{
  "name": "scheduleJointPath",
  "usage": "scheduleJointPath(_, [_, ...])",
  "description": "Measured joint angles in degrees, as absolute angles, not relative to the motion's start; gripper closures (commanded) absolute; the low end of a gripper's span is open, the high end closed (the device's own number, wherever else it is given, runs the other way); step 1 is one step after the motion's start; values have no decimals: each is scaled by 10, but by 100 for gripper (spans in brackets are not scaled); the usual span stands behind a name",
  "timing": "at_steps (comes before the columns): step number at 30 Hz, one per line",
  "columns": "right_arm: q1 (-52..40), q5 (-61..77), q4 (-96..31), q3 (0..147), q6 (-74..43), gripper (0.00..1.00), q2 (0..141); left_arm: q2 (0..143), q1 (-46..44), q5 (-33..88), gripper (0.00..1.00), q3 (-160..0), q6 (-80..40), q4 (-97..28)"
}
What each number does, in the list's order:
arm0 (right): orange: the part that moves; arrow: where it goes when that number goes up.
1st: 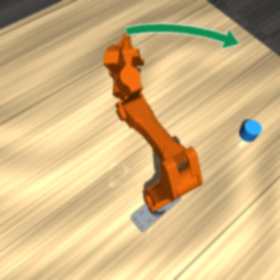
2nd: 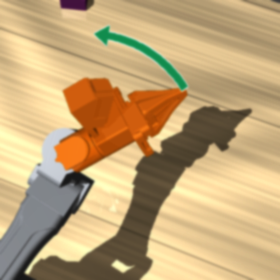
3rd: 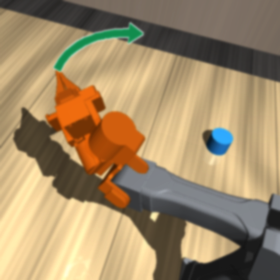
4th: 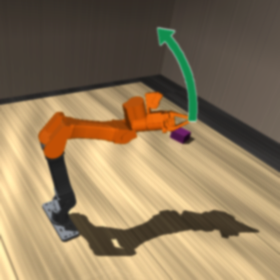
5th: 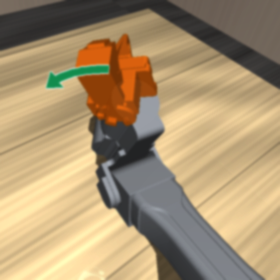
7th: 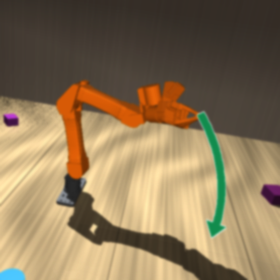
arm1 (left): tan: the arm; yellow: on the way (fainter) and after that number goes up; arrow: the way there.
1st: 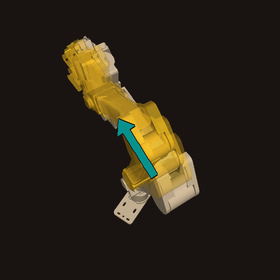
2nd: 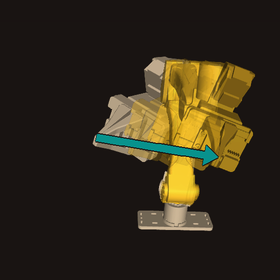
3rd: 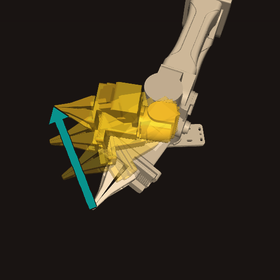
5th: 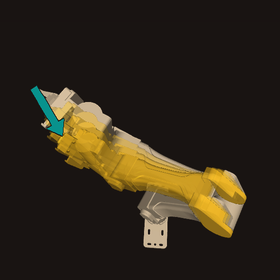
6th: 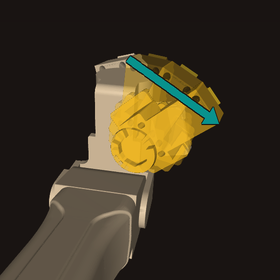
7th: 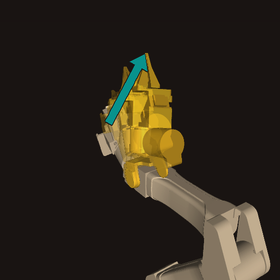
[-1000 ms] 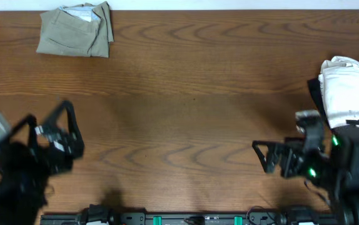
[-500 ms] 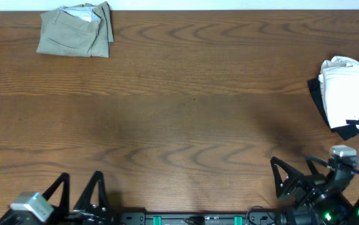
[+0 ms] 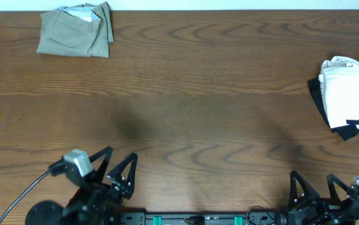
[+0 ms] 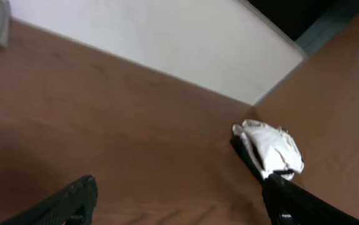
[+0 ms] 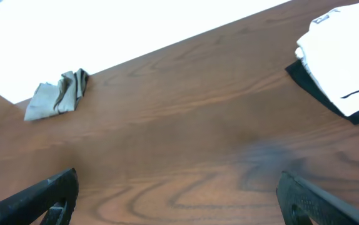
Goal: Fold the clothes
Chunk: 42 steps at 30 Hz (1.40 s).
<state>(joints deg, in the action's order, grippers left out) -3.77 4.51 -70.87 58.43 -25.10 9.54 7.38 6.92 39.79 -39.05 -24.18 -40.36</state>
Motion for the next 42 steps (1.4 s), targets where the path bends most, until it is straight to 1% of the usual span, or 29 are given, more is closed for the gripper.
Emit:
scheduleJointPath(8, [-38,13,-682,584,-253,1,96,74,69,398,15,-280,-265,-337])
scheduleJointPath(12, [-38,-7,-679,584,-254,1,96,74,69,393,13,-241,-282,-314])
scheduleJointPath(13, [-38,-10,-679,584,-254,1,96,74,69,389,9,-236,-285,-313])
scheduleJointPath(14, [-38,-12,-679,584,-255,1,96,74,69,386,2,-232,-285,-312])
scheduleJointPath(42, [-38,-22,-695,584,-255,1,96,74,69,371,2,-228,-294,-310])
